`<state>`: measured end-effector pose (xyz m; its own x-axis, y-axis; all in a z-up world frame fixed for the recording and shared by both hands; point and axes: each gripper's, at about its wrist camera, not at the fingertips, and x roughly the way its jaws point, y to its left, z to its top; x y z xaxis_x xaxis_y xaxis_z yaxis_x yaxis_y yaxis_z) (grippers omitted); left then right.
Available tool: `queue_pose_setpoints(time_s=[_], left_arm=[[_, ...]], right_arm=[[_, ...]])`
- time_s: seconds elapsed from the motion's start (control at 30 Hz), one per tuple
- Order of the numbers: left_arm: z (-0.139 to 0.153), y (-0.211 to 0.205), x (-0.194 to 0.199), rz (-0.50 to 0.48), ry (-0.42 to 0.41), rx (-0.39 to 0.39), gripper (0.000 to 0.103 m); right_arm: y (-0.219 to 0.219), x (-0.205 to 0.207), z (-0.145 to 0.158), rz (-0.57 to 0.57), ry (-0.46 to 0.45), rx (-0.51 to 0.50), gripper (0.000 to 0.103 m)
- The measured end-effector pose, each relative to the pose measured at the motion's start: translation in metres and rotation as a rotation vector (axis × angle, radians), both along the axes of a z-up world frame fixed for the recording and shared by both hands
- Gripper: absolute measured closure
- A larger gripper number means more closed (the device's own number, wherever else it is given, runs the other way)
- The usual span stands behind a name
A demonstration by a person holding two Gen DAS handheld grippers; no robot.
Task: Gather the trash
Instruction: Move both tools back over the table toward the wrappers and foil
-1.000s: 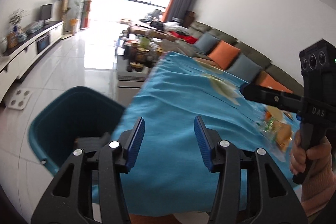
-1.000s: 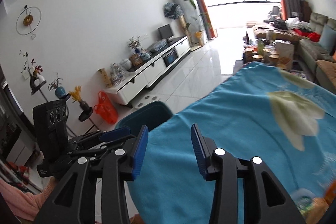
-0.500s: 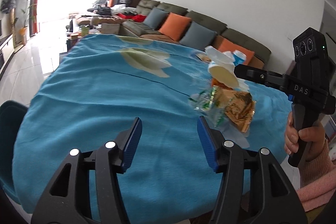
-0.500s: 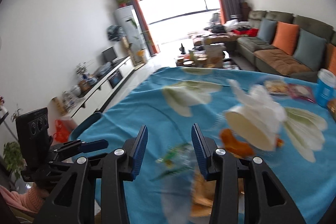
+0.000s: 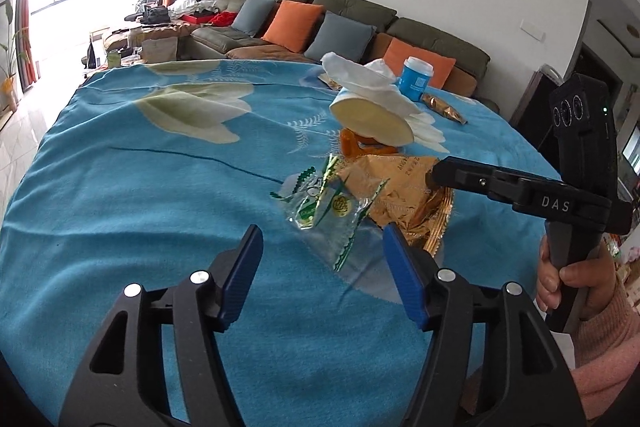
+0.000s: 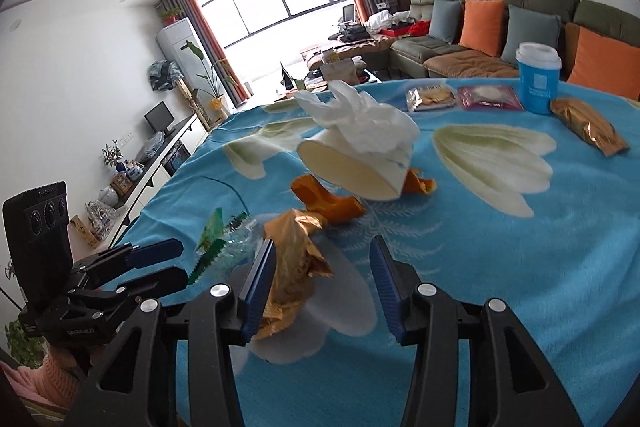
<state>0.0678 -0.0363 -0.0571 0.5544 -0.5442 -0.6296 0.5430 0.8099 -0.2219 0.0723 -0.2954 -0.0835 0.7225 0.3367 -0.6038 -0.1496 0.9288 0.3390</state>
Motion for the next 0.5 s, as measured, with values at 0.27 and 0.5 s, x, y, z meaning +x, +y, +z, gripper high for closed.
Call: queue_pose_setpoints(time_s=[0.27,0.5], left_arm=[[-0.004,-0.012,0.013,-0.005,0.019,0.05,0.056],[-0.006,-0.011,0.012,-0.009,0.015,0.059,0.067]], right_arm=[[0.0,0.001,-0.014,0.039,0.032,0.054,0.058],[0.003,0.001,-0.013,0.055,0.033,0.06,0.075]])
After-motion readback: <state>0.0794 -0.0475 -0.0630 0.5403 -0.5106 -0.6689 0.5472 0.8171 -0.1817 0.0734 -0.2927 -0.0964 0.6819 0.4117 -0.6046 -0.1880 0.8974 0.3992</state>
